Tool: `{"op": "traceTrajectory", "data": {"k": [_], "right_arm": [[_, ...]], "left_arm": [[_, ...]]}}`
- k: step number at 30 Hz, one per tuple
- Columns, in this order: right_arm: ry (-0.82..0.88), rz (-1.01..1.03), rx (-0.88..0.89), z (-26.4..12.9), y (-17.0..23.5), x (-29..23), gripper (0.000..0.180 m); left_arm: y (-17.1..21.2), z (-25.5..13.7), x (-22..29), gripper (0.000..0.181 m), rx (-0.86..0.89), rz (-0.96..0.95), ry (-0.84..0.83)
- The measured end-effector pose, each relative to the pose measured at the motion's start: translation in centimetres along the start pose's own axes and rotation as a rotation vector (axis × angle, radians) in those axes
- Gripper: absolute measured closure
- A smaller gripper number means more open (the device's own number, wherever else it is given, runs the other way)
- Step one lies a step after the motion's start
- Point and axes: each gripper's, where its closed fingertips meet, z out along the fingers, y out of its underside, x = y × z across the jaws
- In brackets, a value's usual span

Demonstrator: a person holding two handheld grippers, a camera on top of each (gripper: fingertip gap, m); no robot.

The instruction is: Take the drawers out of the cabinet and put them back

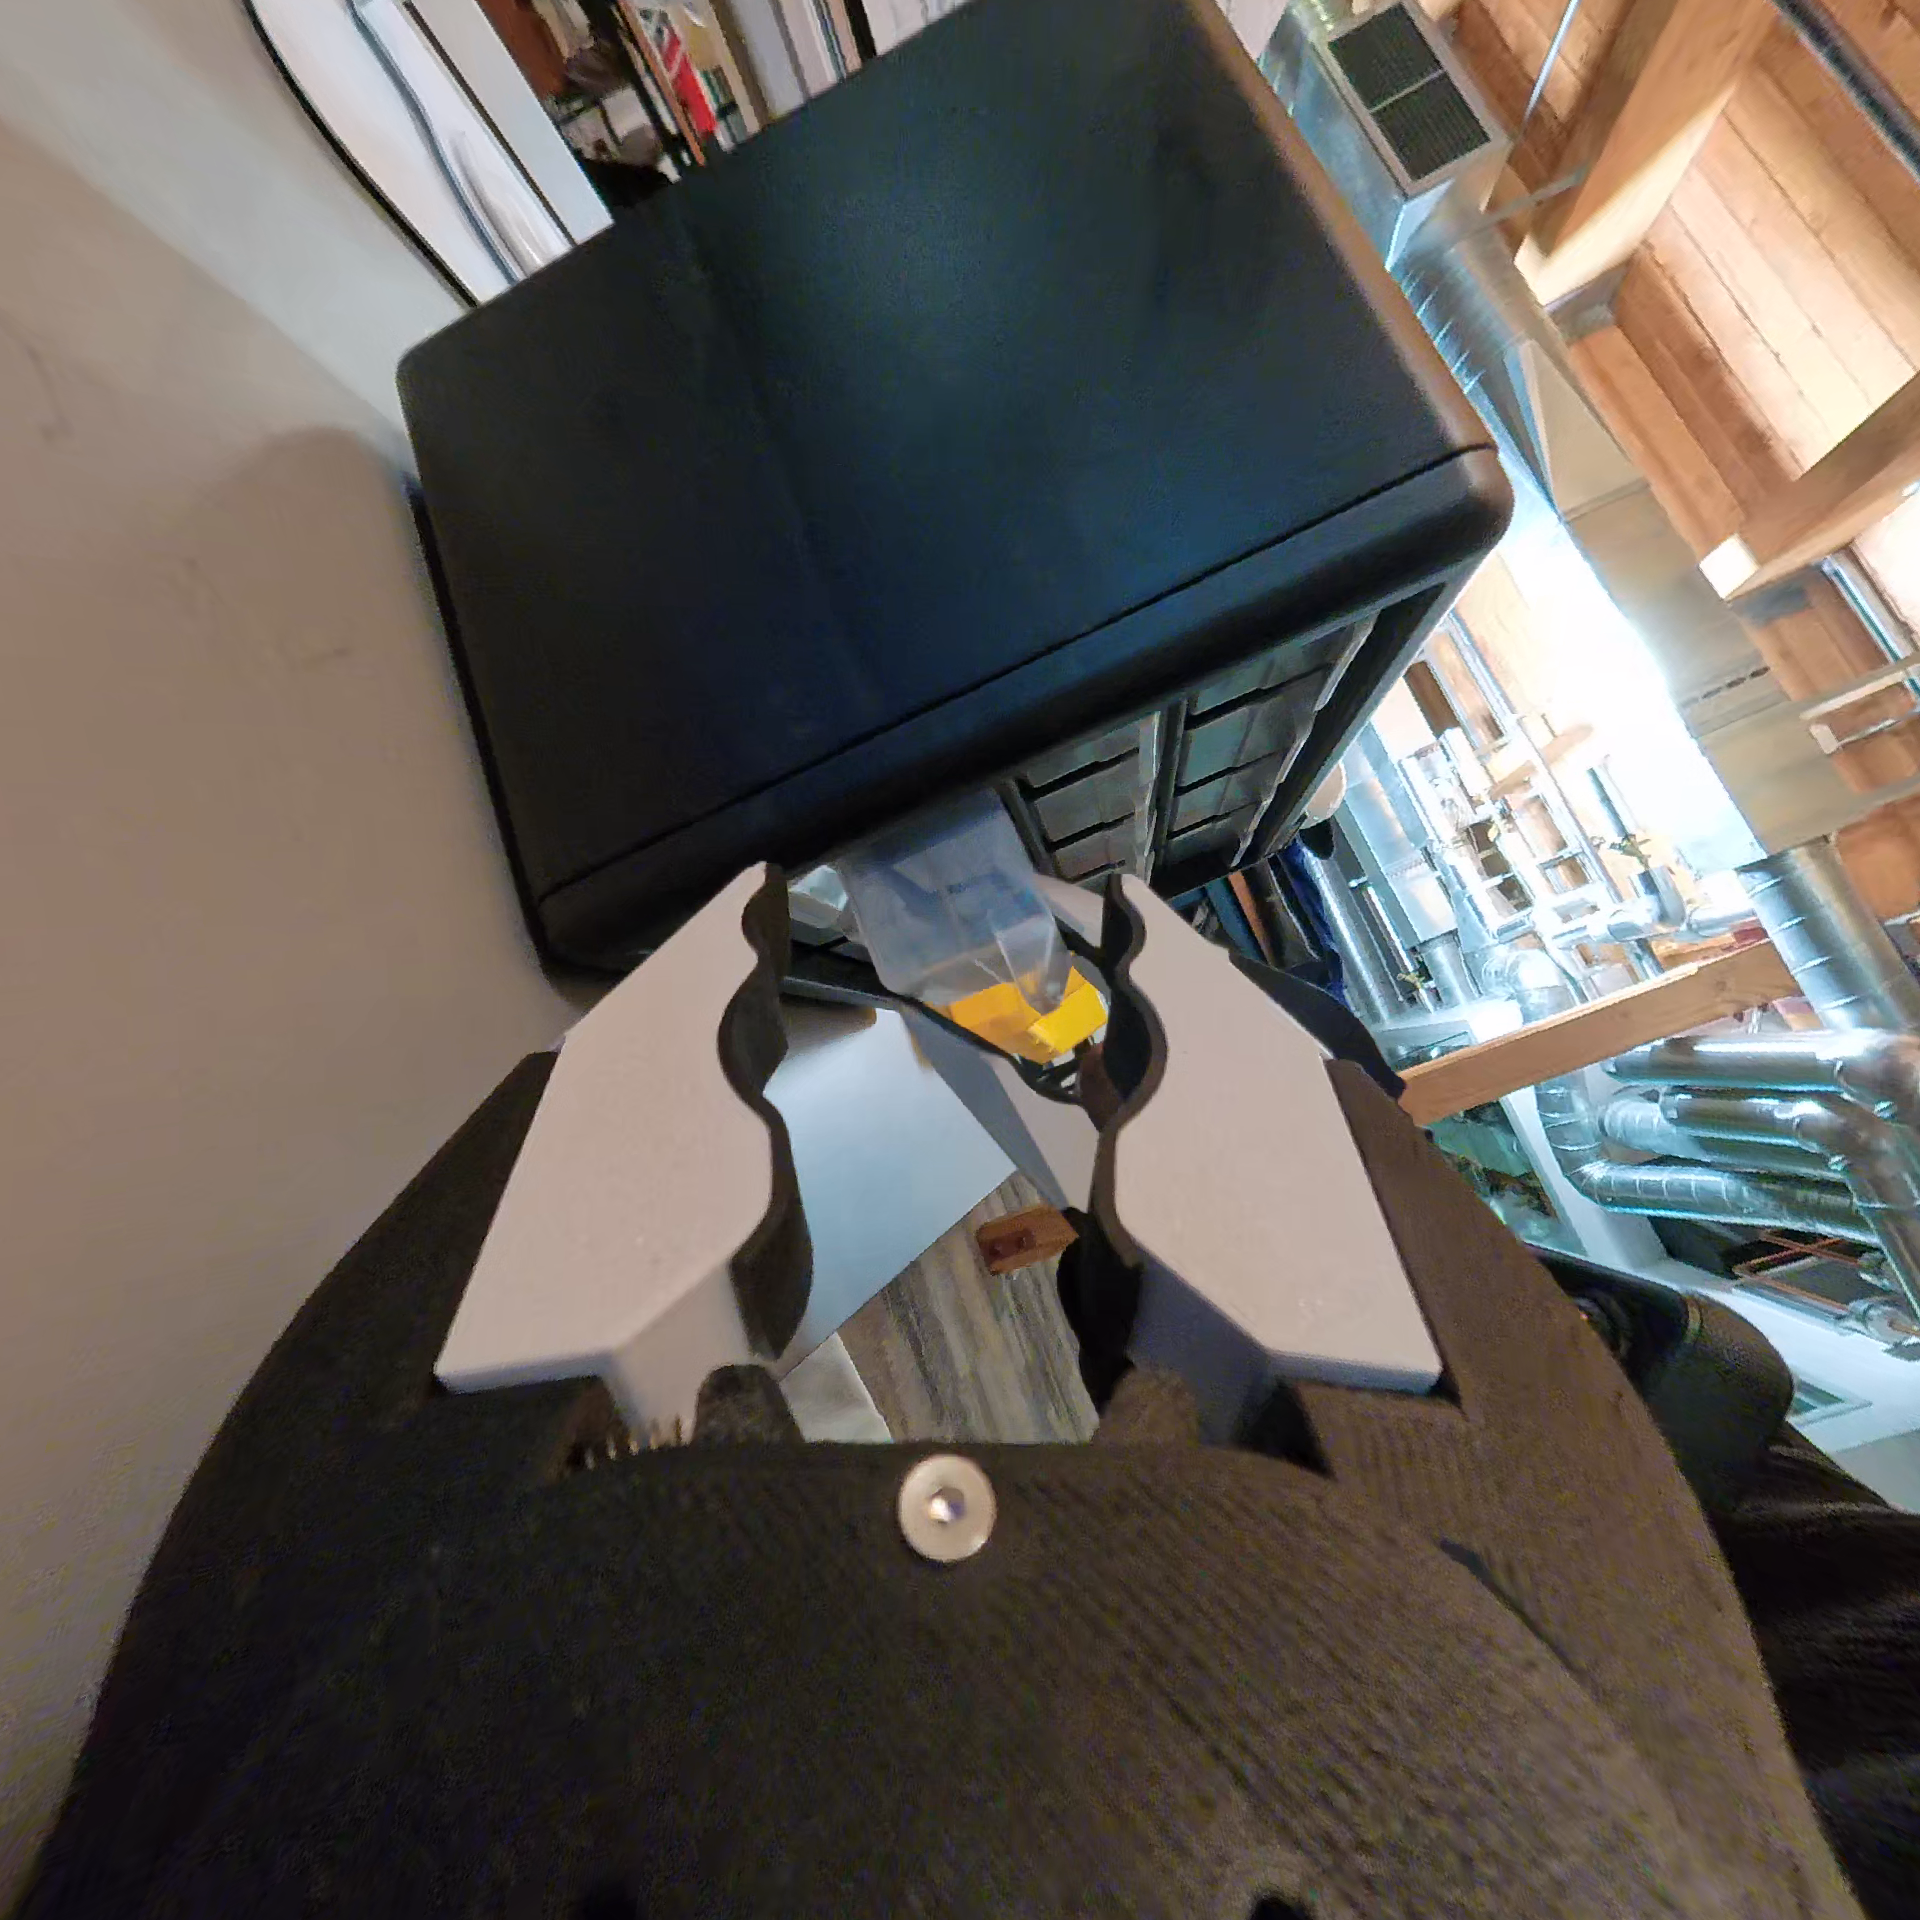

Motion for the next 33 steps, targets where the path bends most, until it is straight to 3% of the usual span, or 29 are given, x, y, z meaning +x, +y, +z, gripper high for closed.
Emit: {"op": "traceTrajectory", "data": {"k": [11, 18, 33], "right_arm": [[-0.158, -0.111, 0.140, -4.1, -2.3, -4.0, 0.157], [-0.231, -0.028, 0.179, -6.3, -2.3, -6.0, 0.162], [-0.350, 0.200, 0.276, -8.9, -3.7, -4.4, 0.162]], "left_arm": [[-0.5, -0.1, -0.5, 0.123, 0.016, 0.023, -0.024], [-0.5, -0.1, -0.4, 0.124, 0.016, 0.021, -0.021], [-0.2, -0.1, -0.3, 0.125, 0.008, 0.017, -0.021]]}}
